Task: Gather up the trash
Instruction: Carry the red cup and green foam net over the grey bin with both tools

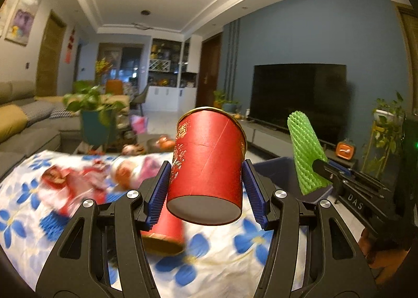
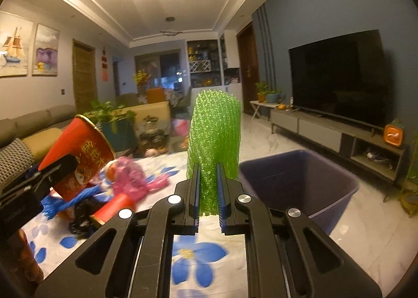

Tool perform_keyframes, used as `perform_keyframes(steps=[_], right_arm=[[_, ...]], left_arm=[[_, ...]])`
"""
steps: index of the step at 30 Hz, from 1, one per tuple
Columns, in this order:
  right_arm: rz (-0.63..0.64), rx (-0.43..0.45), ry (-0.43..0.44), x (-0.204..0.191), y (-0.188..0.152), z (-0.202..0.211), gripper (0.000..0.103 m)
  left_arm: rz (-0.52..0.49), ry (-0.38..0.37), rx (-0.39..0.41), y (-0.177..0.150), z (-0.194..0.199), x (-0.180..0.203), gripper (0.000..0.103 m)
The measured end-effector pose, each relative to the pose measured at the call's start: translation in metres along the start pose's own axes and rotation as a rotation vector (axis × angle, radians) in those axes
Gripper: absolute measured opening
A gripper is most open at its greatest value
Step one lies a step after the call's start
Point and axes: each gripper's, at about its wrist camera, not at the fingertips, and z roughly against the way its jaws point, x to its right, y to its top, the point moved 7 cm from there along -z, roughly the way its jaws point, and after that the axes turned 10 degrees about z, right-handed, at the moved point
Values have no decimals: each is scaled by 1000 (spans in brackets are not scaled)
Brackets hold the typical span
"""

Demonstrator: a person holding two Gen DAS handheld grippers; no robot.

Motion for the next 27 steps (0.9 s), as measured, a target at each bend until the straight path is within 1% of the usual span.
perform_keyframes(steps=[7, 11, 17, 23, 27], right_arm=[[-20, 28, -111, 56, 9, -2, 12], [-53, 31, -156, 88, 9, -8, 12], [-79, 26, -195, 118, 3, -21, 12], [-85, 5, -213, 129, -6, -38, 12], [-84, -6, -213, 128, -5, -47, 13]], left_arm=[[-16, -103, -4, 7, -42, 52, 54], [-17, -138, -25, 5, -72, 76, 54], [-25, -190, -59, -4, -112, 108, 54], [-43, -221, -97, -15, -148, 126, 54], [-40, -230, -122, -21, -167, 133, 54]])
